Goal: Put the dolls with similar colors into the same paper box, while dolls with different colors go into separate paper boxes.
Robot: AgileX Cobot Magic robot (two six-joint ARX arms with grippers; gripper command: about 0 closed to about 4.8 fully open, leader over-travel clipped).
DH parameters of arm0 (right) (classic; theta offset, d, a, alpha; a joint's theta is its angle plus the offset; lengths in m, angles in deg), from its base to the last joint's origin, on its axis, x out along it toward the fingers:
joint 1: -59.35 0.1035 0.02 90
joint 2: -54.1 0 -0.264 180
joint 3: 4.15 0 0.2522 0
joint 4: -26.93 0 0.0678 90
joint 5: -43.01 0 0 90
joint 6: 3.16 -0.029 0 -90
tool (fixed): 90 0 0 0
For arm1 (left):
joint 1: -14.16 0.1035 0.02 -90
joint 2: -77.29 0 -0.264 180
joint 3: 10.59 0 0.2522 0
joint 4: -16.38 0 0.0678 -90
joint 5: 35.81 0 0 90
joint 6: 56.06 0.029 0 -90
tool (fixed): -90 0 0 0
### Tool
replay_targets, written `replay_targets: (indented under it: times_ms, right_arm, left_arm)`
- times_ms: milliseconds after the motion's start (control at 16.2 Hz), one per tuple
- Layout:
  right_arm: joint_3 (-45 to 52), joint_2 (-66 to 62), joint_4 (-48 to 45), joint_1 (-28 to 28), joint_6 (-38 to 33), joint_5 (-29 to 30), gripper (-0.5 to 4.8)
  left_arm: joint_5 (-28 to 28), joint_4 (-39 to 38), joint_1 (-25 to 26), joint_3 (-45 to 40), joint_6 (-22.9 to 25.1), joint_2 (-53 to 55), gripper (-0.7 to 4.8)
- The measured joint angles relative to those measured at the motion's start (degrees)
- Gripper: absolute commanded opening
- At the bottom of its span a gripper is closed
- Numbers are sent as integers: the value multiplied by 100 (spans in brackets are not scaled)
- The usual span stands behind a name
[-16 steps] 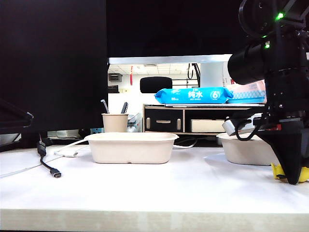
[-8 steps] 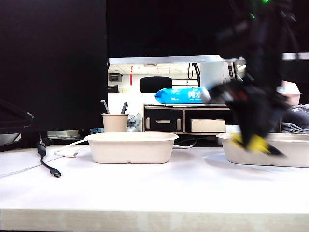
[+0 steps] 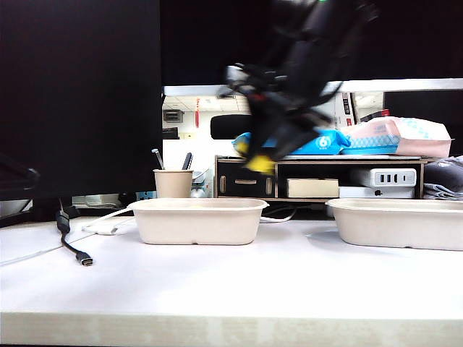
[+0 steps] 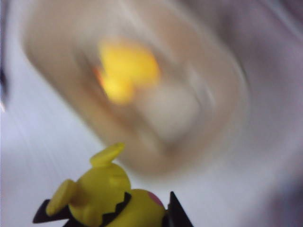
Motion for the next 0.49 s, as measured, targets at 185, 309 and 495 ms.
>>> replay_targets:
  times_ms: [185,309,495]
  right_arm:
    - [-278,-612,-310,61,-146,28,90]
    - [-452,-1003,-321,57,-160,-17,127]
    - [-457,-1095,-452,72,-160,-15,126]
  left_arm:
    - [0,0,98,0,2,0,-6]
    - [0,0,98,0,2,0,-6]
    - [0,0,98,0,0,0,-6]
